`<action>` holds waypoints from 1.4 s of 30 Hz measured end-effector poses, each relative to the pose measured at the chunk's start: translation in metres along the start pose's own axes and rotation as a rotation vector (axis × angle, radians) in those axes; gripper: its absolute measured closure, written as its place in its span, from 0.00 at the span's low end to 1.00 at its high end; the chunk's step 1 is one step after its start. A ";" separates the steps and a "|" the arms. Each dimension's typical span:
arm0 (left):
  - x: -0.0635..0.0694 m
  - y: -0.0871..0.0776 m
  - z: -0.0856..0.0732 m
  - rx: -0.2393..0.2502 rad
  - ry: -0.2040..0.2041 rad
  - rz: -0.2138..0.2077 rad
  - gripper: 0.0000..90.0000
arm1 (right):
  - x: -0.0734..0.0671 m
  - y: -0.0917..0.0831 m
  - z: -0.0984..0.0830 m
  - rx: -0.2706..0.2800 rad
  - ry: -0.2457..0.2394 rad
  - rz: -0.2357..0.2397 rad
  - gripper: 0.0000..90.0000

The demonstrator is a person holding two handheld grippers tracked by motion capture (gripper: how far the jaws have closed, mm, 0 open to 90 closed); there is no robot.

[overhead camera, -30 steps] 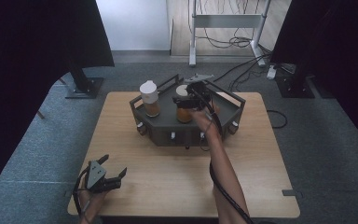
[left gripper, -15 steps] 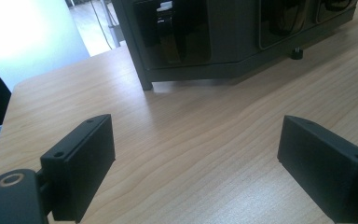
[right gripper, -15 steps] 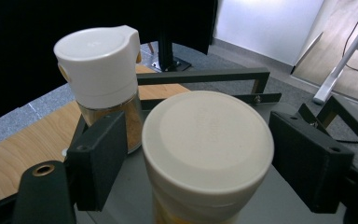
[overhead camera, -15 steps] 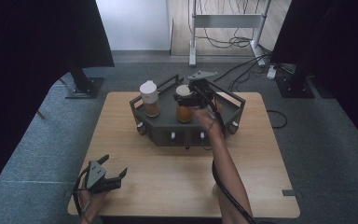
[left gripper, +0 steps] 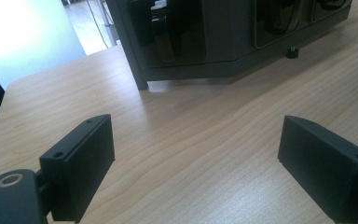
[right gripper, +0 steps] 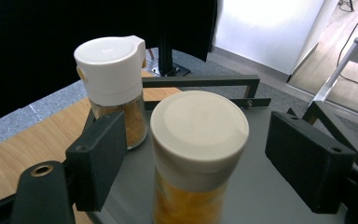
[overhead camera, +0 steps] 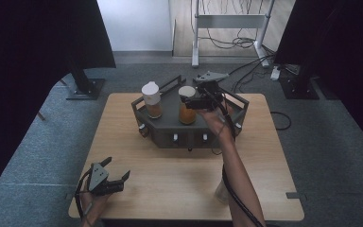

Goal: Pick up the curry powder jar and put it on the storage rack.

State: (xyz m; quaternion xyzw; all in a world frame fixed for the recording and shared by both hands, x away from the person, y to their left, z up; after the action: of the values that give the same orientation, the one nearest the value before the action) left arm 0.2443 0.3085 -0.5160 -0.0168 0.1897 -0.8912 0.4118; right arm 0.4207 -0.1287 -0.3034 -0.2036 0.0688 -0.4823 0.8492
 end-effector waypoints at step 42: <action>0.002 0.001 0.001 -0.011 0.014 0.003 0.12 | 0.011 -0.111 -0.028 0.049 -0.080 -0.003 0.22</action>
State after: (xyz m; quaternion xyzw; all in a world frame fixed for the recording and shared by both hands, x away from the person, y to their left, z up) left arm 0.2436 0.3060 -0.5157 -0.0126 0.1973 -0.8897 0.4116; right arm 0.3298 -0.1965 -0.2821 -0.2021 0.0229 -0.4764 0.8554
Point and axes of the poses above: each handheld gripper's, and its own axes: y roughly forward along the jaws, z roughly out of its top, x roughly to its right, the point moved 9 cm from there along y, roughly forward along the jaws, and after that the axes turned 9 degrees about -z, right-handed, at the moved point
